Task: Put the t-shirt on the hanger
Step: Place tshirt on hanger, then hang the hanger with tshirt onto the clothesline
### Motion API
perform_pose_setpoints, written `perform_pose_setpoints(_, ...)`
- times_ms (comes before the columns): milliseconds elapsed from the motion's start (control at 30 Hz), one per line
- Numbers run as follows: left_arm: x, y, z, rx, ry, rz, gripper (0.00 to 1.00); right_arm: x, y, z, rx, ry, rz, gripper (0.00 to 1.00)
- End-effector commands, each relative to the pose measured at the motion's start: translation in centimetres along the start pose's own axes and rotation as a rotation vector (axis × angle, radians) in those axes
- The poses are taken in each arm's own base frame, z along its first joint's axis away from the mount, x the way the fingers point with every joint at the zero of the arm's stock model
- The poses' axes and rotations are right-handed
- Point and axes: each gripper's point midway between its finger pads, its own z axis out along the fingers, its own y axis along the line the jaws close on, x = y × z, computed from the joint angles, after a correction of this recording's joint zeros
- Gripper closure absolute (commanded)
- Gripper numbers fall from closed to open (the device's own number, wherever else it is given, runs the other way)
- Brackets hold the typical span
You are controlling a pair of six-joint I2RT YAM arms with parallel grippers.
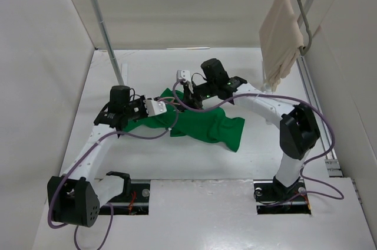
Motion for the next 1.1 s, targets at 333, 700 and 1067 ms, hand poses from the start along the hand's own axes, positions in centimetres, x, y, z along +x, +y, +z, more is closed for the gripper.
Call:
perform_pose_setpoints(333,1.0,3.8,-2.1,-0.274,0.039,-0.126,0.76,0.1,-4.2,-11.6,0.322,-0.003,0.089,1.00)
perform_pose_setpoints(700,-7.4,7.3,-6.6,-0.424,-0.319,-0.144,0.00,-9.6,-5.7,-16.3,0.509,-0.055,0.034,1.00)
perform_pose_setpoints(1067,-7.0,10.2,-10.0,-0.645,-0.346,-0.416,0.00,-27.2,-6.2,-22.2,0.957,-0.263,-0.115,1.00)
